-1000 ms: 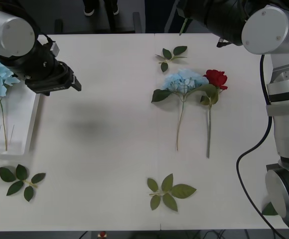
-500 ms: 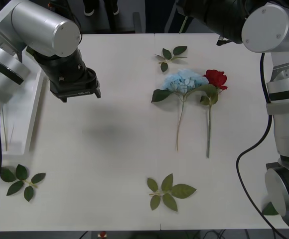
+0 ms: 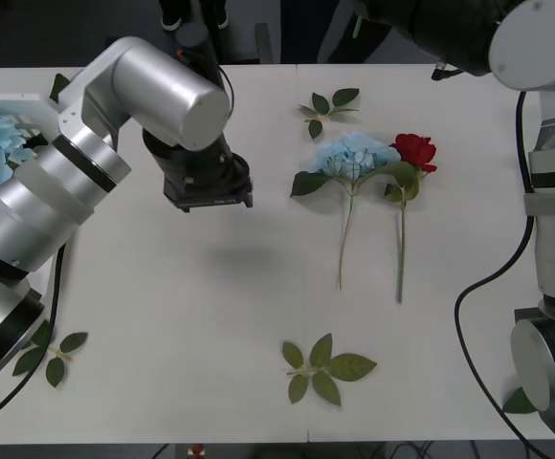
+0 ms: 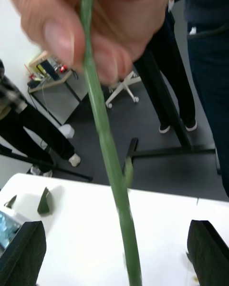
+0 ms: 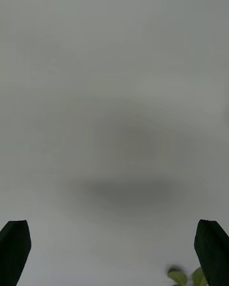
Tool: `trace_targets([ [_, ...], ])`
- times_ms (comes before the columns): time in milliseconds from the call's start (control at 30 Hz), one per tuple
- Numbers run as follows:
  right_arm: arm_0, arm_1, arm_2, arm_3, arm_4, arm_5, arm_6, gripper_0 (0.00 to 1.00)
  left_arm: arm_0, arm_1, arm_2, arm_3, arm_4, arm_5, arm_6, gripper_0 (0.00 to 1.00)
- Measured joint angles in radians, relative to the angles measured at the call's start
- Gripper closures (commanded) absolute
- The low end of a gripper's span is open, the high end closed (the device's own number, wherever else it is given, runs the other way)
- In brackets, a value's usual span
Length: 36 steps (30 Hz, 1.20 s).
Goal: Place the red flowers into the right box and the blue flowers into the left box. If a person shows an open palm, hand one flower to the person first, then continue sorting.
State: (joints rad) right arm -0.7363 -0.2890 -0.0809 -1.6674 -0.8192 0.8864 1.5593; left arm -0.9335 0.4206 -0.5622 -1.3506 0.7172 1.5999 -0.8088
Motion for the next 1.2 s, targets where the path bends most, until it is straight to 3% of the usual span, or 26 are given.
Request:
trace_targets([
  [200,0.049,-0.005,-0.071,-0.163,-0.024,0.19,-0.001,0.13,0.0,-0.033,-0.105,0.0,-0.015,-0.079,0.044,0.0],
  [433,0.241,-0.117,-0.088,-0.35,-0.118,0.348,-0.032,0.14,0.0,-0.042,-0.092,-0.006,-0.014,-0.063,0.043,0.0],
  [700,0.445,-0.204,-0.126,-0.38,-0.125,0.504,-0.033,0.13,0.0,-0.041,-0.089,-0.007,-0.015,-0.063,0.043,0.0],
  [900,0.512,-0.213,-0.098,-0.375,0.014,0.629,-0.033,0.14,0.0,-0.038,-0.089,-0.007,-0.015,-0.063,0.043,0.0],
  [1000,0.513,-0.213,-0.045,-0.338,0.088,0.623,-0.033,0.13,0.0,-0.031,-0.089,-0.008,-0.014,-0.063,0.043,0.0],
  [1200,0.494,-0.213,0.093,-0.185,0.181,0.454,-0.034,0.13,0.0,-0.016,-0.089,-0.008,-0.012,-0.063,0.043,0.0],
])
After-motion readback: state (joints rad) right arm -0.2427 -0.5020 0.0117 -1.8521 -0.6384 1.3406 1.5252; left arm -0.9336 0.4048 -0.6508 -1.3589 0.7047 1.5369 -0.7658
